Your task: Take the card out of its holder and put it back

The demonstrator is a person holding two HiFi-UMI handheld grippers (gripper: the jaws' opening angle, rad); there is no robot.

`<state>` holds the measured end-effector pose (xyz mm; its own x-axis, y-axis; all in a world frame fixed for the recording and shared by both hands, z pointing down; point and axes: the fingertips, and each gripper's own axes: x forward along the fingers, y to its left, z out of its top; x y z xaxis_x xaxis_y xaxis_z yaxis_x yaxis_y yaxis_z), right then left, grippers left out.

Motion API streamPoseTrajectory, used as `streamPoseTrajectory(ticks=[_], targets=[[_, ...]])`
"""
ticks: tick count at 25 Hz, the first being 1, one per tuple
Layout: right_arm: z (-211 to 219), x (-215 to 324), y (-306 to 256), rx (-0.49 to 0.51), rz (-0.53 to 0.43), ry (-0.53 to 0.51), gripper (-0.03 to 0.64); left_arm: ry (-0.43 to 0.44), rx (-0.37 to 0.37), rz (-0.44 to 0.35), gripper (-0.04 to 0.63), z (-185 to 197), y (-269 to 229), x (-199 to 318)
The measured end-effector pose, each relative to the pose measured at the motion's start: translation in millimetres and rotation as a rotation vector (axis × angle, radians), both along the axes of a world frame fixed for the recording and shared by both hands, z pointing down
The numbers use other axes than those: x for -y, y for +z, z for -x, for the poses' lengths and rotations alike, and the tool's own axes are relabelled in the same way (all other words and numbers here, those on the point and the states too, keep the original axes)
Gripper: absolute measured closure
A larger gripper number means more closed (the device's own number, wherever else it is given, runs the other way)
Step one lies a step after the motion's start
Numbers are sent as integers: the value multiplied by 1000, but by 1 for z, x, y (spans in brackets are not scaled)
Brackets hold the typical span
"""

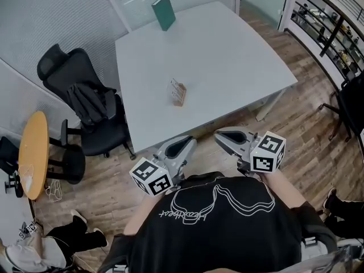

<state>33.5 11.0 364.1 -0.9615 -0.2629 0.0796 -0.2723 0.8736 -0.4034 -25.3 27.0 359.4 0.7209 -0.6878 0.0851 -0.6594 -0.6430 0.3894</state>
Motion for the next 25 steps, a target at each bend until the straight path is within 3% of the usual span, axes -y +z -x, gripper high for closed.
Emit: streamPoseTrajectory(ticks=[7, 16, 25], targets=[[-1, -5, -13, 39, -5, -2, 607, 6, 140, -80, 581, -7, -11, 1], [0, -10, -6, 21, -6, -12, 607, 63, 98, -61, 581, -17, -9, -4], [-3, -10, 11, -7, 19, 9, 607, 47, 67, -53, 581, -13, 4, -4]])
